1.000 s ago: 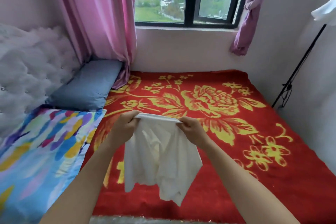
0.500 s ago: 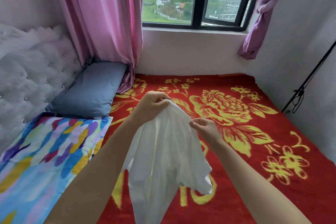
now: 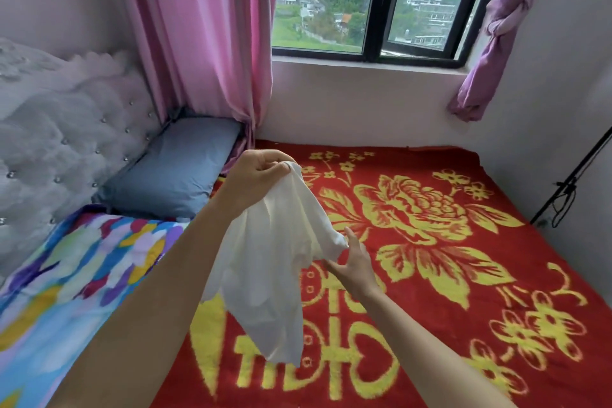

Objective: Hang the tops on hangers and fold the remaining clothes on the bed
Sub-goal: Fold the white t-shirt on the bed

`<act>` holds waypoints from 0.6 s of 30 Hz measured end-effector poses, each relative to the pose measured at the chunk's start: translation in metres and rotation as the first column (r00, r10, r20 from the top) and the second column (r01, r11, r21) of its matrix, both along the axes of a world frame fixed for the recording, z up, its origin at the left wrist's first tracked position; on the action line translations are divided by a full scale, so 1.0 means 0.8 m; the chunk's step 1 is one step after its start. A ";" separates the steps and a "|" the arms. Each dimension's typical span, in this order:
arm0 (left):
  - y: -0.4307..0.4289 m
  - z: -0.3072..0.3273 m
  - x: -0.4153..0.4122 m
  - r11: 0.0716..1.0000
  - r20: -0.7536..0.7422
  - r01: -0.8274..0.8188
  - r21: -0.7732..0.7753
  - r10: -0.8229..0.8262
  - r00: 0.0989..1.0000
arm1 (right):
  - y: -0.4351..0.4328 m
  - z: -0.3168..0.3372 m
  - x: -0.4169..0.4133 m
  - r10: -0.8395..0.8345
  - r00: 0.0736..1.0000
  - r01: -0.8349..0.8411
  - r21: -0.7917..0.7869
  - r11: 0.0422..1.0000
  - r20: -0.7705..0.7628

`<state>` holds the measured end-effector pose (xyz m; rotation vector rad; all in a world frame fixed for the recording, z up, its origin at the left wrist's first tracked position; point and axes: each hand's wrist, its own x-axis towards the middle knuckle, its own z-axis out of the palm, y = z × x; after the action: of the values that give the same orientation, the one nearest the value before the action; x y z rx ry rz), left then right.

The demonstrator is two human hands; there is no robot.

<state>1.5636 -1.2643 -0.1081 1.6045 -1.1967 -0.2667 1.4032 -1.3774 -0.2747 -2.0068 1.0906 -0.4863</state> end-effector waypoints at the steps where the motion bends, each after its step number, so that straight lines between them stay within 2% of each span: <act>1: 0.003 0.001 0.004 1.000 -0.026 0.004 -0.004 -0.004 1.000 | -0.008 0.001 0.001 -0.020 0.999 0.020 -0.006 1.000 -0.044; 3: 0.008 0.003 0.010 1.000 -0.069 0.012 -0.017 -0.013 0.998 | -0.024 0.003 0.004 0.010 0.992 -0.015 -0.041 0.999 -0.125; 5: 0.013 0.004 0.015 1.000 -0.089 -0.001 -0.028 -0.002 0.996 | -0.039 0.011 0.004 0.056 0.992 -0.061 -0.047 0.997 -0.110; 9: 0.023 -0.009 0.042 0.990 -0.076 -0.140 0.006 0.140 0.987 | -0.087 0.053 -0.005 0.036 0.991 -0.066 0.243 0.968 0.126; 11: 0.029 -0.023 0.062 0.971 -0.049 -0.235 0.048 0.237 0.970 | -0.102 0.091 -0.012 0.044 0.983 -0.098 0.305 0.947 0.180; 13: 0.029 -0.042 0.082 0.937 -0.021 -0.333 0.108 0.338 0.941 | -0.111 0.131 -0.011 0.075 0.981 -0.125 0.289 0.949 0.180; 16: 0.013 -0.069 0.096 0.821 0.044 -0.500 0.274 0.509 0.860 | -0.105 0.182 0.003 0.130 0.972 -0.174 0.227 0.958 0.193; 18: 0.000 -0.081 0.084 0.800 0.055 -0.507 0.322 0.519 0.853 | -0.091 0.200 0.015 0.169 0.960 -0.212 0.185 0.960 0.225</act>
<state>1.6307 -1.2640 -0.1728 2.1409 -0.6632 -0.1411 1.4151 -1.4502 -0.1148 -1.8098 0.7769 -0.4482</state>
